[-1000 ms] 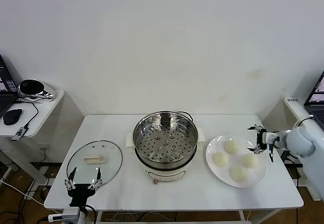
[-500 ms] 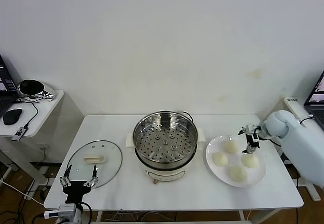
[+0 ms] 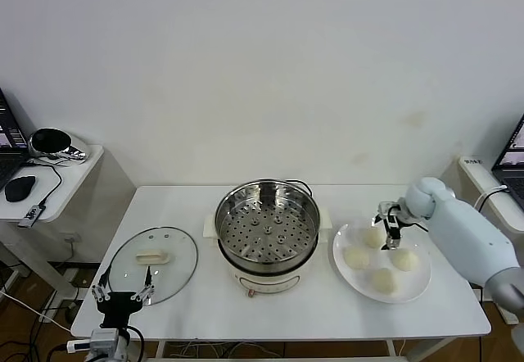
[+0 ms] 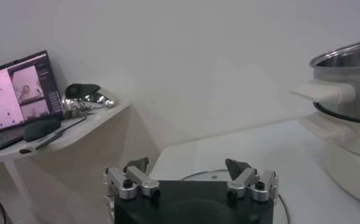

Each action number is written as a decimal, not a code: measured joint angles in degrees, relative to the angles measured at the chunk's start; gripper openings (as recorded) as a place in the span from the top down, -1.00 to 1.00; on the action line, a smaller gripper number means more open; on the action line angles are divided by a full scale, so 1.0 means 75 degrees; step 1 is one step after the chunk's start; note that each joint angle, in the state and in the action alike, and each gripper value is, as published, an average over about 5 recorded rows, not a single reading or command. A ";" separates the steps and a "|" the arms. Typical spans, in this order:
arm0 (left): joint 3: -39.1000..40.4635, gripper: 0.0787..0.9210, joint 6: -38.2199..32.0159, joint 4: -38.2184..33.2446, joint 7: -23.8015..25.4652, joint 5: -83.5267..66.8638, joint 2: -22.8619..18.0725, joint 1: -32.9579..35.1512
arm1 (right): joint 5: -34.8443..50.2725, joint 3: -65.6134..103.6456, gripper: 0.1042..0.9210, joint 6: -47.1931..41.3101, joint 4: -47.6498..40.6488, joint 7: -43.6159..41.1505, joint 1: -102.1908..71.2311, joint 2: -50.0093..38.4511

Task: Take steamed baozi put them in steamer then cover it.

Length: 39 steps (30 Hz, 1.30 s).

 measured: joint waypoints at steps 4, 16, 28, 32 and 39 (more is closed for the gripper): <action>-0.0031 -0.77 -0.0015 -0.0009 -0.0001 -0.0004 0.0005 0.0010 | -0.0078 -0.0013 -0.60 0.0003 -0.0117 0.0035 0.0032 0.0090; -0.0061 -0.77 -0.0022 -0.0046 -0.0005 -0.0004 0.0001 0.0037 | -0.0174 -0.0132 -0.24 0.0011 -0.0188 0.0021 0.0118 0.0128; -0.0066 -0.77 -0.0030 -0.0037 0.0017 -0.0020 0.0002 0.0048 | 0.0513 -0.0652 -0.20 0.0141 0.0459 -0.0157 0.0618 -0.0352; -0.0064 -0.77 -0.0048 -0.0031 0.0028 -0.0073 0.0007 0.0040 | 0.1044 -0.1043 -0.22 0.0100 0.0953 -0.0229 0.1088 -0.0648; -0.0057 -0.77 -0.0090 -0.0016 0.0045 -0.0194 0.0097 0.0014 | 0.2175 -0.2033 -0.22 0.0096 0.1718 -0.0253 0.2400 -0.0870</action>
